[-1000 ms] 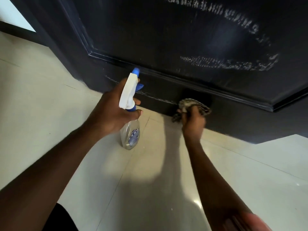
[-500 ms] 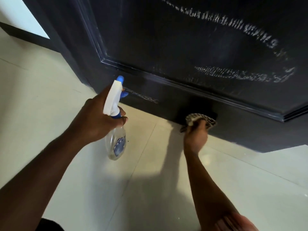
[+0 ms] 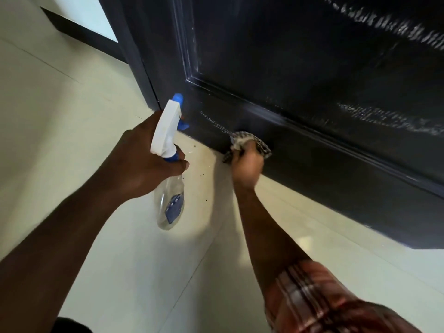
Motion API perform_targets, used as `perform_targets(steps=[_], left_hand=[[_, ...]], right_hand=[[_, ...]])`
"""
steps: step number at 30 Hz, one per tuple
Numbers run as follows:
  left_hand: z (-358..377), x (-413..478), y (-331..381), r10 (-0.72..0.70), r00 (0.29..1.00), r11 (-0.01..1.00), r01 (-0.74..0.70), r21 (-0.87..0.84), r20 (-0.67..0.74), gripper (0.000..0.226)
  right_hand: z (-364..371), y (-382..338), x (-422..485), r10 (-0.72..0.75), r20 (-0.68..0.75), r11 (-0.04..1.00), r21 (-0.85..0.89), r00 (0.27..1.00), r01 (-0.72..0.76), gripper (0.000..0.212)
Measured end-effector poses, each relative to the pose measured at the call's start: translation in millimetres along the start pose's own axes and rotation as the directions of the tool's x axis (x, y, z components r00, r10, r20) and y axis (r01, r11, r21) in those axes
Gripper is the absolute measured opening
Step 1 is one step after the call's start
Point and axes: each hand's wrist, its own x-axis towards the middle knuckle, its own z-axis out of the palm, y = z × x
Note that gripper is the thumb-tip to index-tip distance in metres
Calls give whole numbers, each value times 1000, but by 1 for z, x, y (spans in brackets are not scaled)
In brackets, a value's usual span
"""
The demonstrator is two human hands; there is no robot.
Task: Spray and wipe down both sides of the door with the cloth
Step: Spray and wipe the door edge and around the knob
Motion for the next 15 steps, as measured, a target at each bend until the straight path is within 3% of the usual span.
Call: perform_targets(steps=[3,7,9,12,15], left_hand=[[1,2,-8,-31,1000,999,31,-27,5,59],[2,5,-13,-31,999,996,34,-87,39,58],[0,9,-16,-40,998,994,45,-104,50,57],[-4,16,-16,-45,998,993,48,-108,34,49],[-12,21,-15,-32,999,990,34,-137,14,47]], right_hand=[[16,-33,5,-103,36,991,-76,994,106,26],[-6,-26,-4,-65,-51,995,-74,997,61,25],[-30,-11,-10,-26,-218,1000,9,976,29,19],[-79,22,-15,60,-520,990,138,852,15,13],[-107,39,-19,134,-596,980,197,792,-18,14]])
